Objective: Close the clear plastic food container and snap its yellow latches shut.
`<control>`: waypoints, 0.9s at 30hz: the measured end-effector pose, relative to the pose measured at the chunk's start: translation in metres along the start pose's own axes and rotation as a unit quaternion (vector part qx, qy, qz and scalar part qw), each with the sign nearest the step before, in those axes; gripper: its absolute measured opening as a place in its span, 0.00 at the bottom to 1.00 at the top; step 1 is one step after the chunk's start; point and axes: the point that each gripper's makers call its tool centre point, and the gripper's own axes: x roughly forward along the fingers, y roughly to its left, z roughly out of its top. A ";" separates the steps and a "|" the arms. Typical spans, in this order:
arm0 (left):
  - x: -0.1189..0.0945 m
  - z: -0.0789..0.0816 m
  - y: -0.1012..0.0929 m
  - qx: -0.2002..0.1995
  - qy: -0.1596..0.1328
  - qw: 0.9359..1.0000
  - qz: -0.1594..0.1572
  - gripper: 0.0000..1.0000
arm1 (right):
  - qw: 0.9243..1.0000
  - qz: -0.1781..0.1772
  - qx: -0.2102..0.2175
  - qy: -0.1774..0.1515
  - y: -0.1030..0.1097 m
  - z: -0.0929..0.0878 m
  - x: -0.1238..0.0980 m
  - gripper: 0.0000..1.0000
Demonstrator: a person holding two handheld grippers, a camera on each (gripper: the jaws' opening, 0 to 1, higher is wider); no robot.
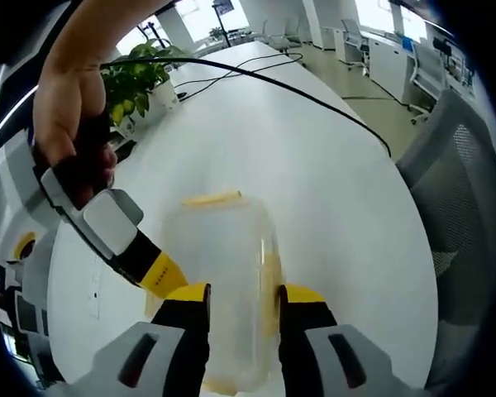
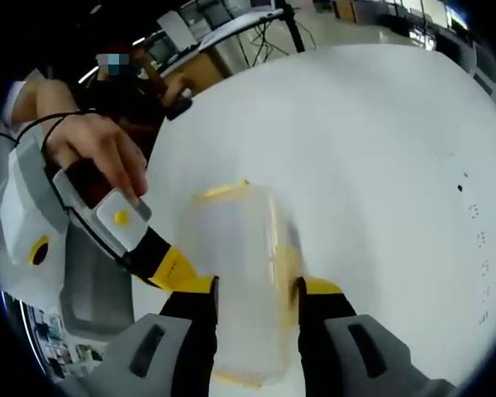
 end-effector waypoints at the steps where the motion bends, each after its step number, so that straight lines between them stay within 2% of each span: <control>1: 0.000 0.000 0.000 0.000 0.000 1.000 0.000 0.26 | 1.000 0.000 -0.001 0.000 0.000 0.000 0.000 0.35; 15: 0.001 -0.002 -0.001 -0.003 0.015 1.000 0.011 0.23 | 1.000 0.003 0.015 0.006 0.003 -0.001 0.002 0.33; 16: 0.001 -0.001 -0.001 -0.004 0.015 1.000 0.012 0.23 | 0.999 0.010 0.041 0.024 0.008 -0.008 0.001 0.32; 18: 0.001 -0.001 -0.002 -0.006 0.021 1.000 0.014 0.22 | 1.000 0.002 0.025 0.007 0.004 0.001 0.003 0.31; 21: 0.003 -0.001 -0.003 0.003 0.033 0.999 0.029 0.21 | 1.000 0.001 0.031 0.003 0.003 0.001 0.003 0.31; 22: 0.000 -0.003 0.006 0.030 0.048 0.997 0.059 0.21 | 0.999 0.003 0.032 0.003 0.005 0.002 0.003 0.31; 23: 0.012 -0.003 -0.006 -0.003 0.038 0.998 0.043 0.20 | 1.000 -0.001 0.031 0.006 0.004 0.002 0.003 0.31; 24: 0.018 -0.003 -0.007 0.003 0.041 0.998 0.048 0.21 | 0.999 -0.002 0.031 0.009 0.004 0.002 0.003 0.31; 25: 0.006 -0.002 -0.001 0.007 0.039 0.998 0.049 0.21 | 1.000 -0.003 0.030 0.010 0.003 0.003 0.003 0.31; 27: 0.002 -0.002 0.002 0.004 0.032 0.998 0.052 0.21 | 1.000 -0.003 0.028 0.010 0.004 0.002 0.002 0.31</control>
